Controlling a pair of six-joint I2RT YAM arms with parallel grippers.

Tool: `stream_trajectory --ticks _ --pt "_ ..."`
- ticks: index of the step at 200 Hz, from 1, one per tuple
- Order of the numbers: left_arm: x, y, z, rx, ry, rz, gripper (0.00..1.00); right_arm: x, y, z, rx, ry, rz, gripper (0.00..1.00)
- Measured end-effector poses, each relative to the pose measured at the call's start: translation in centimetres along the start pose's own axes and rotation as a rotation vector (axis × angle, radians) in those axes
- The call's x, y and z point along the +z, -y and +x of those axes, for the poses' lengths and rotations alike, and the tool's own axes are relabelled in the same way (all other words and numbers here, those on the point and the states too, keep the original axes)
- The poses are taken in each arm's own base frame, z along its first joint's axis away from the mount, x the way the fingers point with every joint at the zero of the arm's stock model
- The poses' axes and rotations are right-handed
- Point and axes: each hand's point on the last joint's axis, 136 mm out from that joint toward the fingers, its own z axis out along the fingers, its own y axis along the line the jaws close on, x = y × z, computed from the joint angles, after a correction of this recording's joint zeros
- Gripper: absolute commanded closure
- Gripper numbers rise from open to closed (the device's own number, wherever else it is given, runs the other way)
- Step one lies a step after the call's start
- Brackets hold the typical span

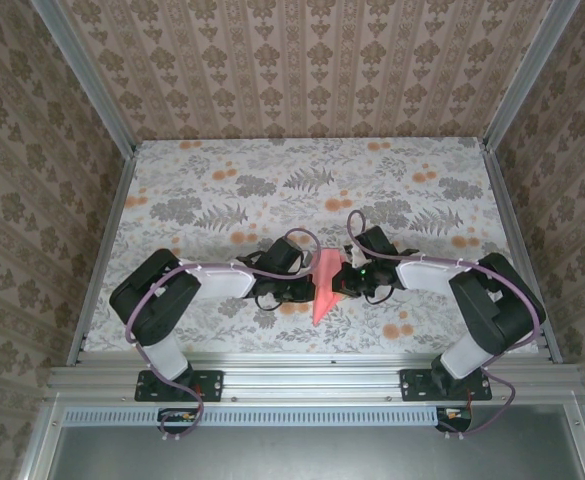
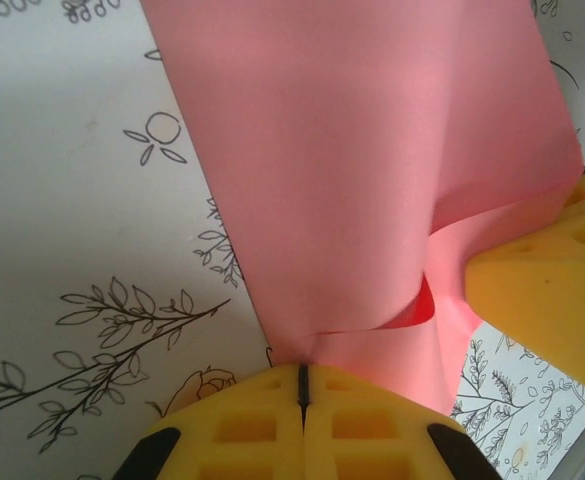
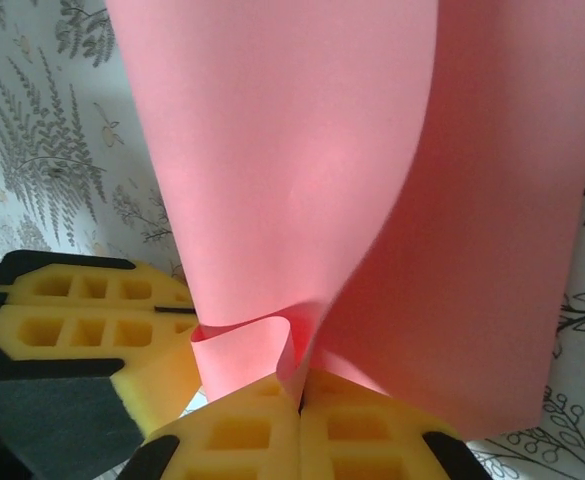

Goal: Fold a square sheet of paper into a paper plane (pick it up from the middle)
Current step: Fourth fold the wing at the center of the table.

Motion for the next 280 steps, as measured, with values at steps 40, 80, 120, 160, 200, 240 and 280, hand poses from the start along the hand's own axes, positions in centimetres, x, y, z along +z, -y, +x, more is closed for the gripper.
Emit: stream_trajectory --ticks 40,80,120,160,200,240,280 --pt "0.0 0.0 -0.1 0.012 -0.004 -0.008 0.94 -1.5 -1.4 -0.3 -0.03 0.038 -0.034 0.84" --pt "0.0 -0.1 -0.1 0.019 -0.009 -0.017 0.94 -2.1 -1.4 0.4 -0.02 0.045 -0.049 0.74" --pt "0.0 -0.1 -0.1 0.023 -0.01 -0.017 0.94 -1.9 -1.1 1.0 0.003 0.045 -0.06 0.75" --pt "0.0 -0.1 -0.1 0.023 -0.011 -0.022 0.94 -1.5 -1.5 1.7 -0.017 0.026 -0.059 0.76" --pt "0.0 -0.1 -0.1 0.023 -0.012 -0.022 0.94 -0.7 -0.9 2.3 -0.025 0.004 -0.009 0.82" --pt "0.0 -0.1 -0.1 0.028 -0.012 -0.023 0.94 -0.1 -0.5 2.2 -0.062 -0.007 0.071 0.88" --pt "0.0 -0.1 -0.1 0.03 -0.013 -0.024 0.94 -0.1 -0.6 1.9 -0.091 -0.01 0.122 0.9"
